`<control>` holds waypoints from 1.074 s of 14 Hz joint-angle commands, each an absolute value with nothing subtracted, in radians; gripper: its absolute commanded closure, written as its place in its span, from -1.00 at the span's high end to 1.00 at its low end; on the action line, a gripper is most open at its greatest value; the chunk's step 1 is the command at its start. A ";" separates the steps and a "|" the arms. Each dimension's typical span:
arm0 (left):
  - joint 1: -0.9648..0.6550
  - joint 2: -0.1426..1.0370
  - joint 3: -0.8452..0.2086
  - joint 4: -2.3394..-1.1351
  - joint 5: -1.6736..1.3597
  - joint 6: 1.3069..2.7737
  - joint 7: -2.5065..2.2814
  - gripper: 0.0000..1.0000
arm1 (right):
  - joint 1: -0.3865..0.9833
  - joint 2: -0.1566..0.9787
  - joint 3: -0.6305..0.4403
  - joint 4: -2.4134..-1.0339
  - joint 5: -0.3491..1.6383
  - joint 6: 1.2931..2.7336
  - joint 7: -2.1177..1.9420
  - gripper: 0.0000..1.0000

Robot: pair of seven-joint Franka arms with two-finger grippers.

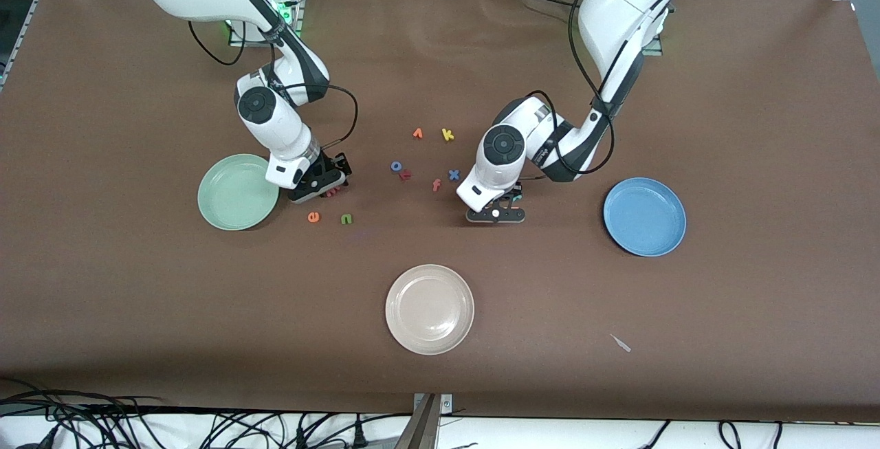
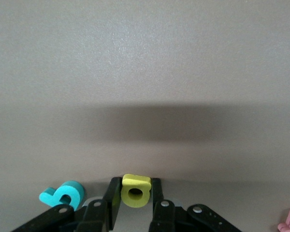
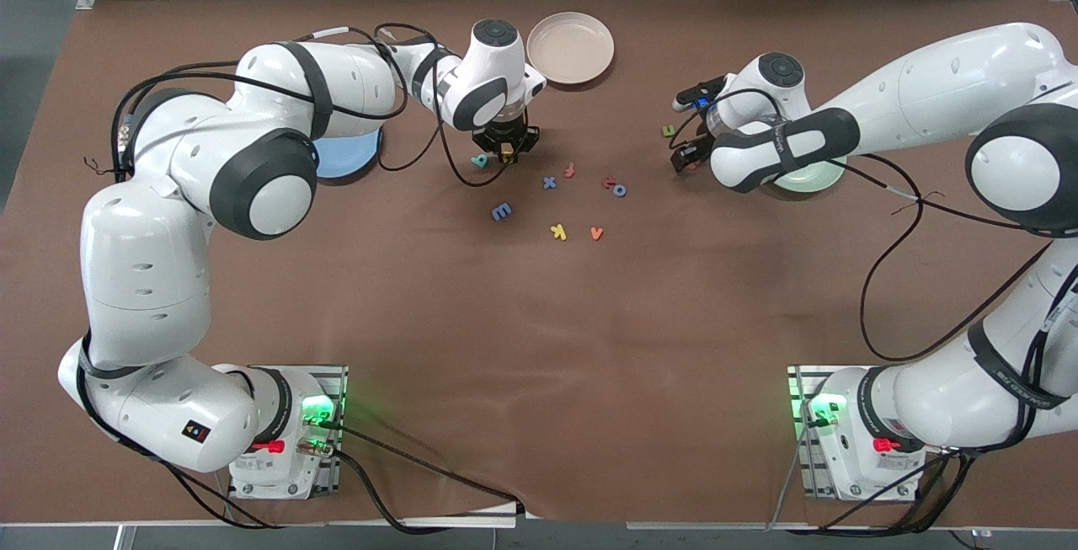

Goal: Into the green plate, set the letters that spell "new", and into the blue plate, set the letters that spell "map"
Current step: 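Drop the w on the green plate and the a on the blue plate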

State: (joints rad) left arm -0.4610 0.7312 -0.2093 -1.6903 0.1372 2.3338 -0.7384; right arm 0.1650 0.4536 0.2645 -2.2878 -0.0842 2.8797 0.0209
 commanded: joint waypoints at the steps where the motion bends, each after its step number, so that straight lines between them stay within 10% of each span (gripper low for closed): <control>1: -0.468 0.753 -0.193 -1.675 0.181 2.332 -0.761 -0.53 | 0.164 0.437 0.262 -2.306 -0.097 2.884 0.014 0.21; 15: -0.223 0.617 -0.204 -1.621 0.115 1.930 -0.191 -0.62 | 0.164 0.449 0.261 -2.304 -0.097 2.884 0.015 -0.50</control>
State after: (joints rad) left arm -0.2745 0.6698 -0.1966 -1.5761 0.1357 1.9626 -0.3145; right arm 0.1640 0.4503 0.2599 -2.2890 -0.0844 2.8792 0.0209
